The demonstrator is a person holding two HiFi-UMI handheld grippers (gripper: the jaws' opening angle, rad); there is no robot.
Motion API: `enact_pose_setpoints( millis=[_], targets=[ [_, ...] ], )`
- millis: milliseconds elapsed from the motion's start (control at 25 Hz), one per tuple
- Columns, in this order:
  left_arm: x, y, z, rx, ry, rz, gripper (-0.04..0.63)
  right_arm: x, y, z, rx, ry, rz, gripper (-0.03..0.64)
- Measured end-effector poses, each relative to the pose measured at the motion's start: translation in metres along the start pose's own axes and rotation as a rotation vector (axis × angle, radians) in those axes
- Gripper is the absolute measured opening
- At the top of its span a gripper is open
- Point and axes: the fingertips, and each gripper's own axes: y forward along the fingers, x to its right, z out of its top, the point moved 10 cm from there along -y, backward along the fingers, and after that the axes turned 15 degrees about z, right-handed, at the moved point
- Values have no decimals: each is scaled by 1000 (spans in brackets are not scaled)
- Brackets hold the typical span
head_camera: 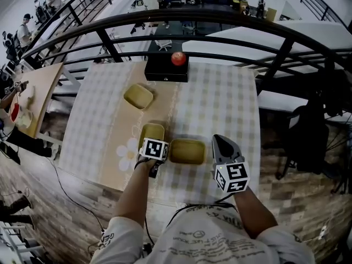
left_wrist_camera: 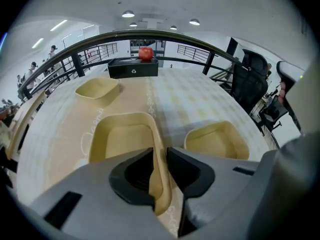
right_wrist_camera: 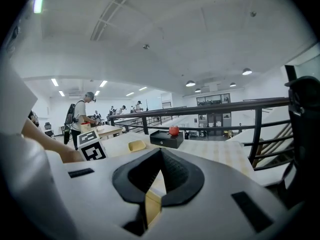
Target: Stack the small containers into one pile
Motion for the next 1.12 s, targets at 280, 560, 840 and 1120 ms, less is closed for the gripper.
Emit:
enact_pose_setpoints(
  millis=[280,560,840,1120],
  targets=[
    [3,22,0,-67,57,7,61,11,1,-3,-20,16,-27,3],
    [-2,17,-2,-65,96,23,28,13,6,-5,-44,22,-22,3],
    [-10,2,-1,-17,162,36,14,11,9,-2,-52,7,-15,3],
    [-12,-24,6,57,288,78,12,6,2,-6,-55,-2,-16,3]
  ],
)
